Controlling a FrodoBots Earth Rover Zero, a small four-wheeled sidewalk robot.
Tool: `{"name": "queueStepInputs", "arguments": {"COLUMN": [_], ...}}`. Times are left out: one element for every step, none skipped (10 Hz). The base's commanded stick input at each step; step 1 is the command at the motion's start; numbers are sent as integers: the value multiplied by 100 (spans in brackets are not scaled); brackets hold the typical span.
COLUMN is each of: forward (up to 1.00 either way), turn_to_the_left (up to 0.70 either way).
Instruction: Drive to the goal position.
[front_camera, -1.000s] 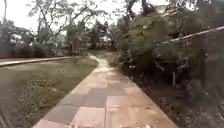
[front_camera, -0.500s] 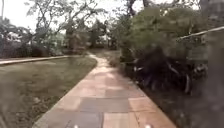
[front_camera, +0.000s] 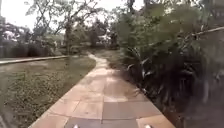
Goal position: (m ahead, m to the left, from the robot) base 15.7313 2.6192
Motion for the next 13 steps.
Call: {"name": "queueStepInputs", "arguments": {"forward": [88,89,89,90,91,92,93,93,93,94,94,94,94], "turn_to_the_left": [0,0,0,0,0,0,0,0,0,0,0,0,0]}}
